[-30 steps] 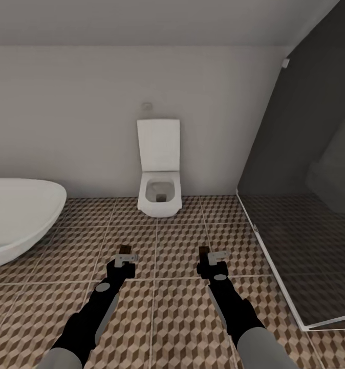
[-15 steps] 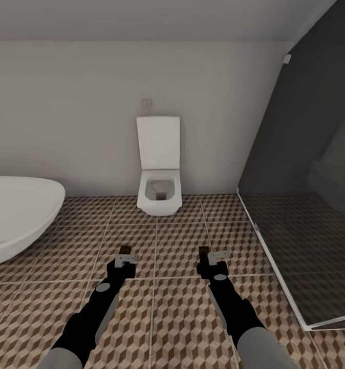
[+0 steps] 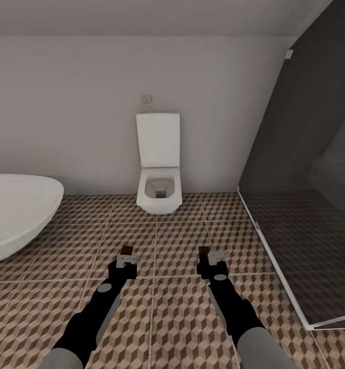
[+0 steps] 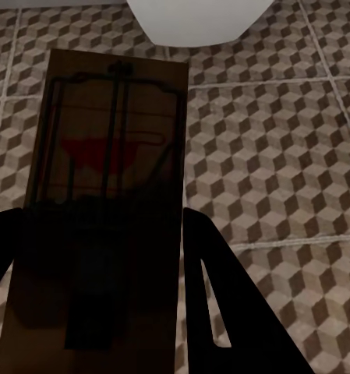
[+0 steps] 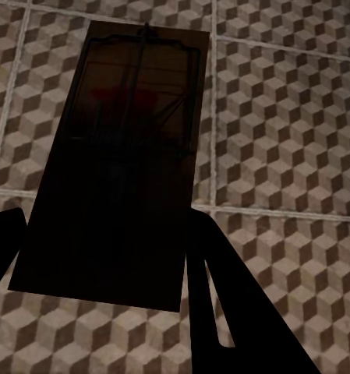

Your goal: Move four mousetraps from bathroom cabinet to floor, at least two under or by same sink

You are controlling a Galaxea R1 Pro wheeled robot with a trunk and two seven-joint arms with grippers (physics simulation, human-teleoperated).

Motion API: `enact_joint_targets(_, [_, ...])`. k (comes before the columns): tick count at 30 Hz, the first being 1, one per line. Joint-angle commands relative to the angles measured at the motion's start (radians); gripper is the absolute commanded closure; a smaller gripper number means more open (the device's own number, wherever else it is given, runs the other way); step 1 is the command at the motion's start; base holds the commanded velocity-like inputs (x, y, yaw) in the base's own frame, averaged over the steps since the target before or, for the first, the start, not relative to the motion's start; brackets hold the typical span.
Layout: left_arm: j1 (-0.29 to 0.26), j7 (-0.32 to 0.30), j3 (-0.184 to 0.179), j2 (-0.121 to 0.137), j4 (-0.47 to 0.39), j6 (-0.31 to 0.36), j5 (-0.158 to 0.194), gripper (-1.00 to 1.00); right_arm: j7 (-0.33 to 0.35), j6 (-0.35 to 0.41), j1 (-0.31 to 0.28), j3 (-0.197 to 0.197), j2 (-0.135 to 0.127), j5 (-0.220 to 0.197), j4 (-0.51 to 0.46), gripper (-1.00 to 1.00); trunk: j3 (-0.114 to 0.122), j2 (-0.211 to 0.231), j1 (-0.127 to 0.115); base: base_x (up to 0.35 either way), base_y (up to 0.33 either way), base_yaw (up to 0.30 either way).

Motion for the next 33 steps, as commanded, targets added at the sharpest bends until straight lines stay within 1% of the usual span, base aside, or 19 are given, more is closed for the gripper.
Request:
enact_joint_targets(1, [0.0,0.008,-0.003,0.001,-0.001,0.006,0.002,1.0,-0.001,0.008,-0.001,0.002,0.0,0.005,-0.001,1.0,-0.004,-0.008,0.004,0.0,0.0,0.0])
enact_joint_targets(33, [0.0,0.008,-0.004,0.001,0.0,0.006,0.002,1.0,-0.001,0.008,-0.001,0.002,0.0,0.005,-0.001,1.0,-0.104,-0.232,0.127,0.0,0.0,0.0])
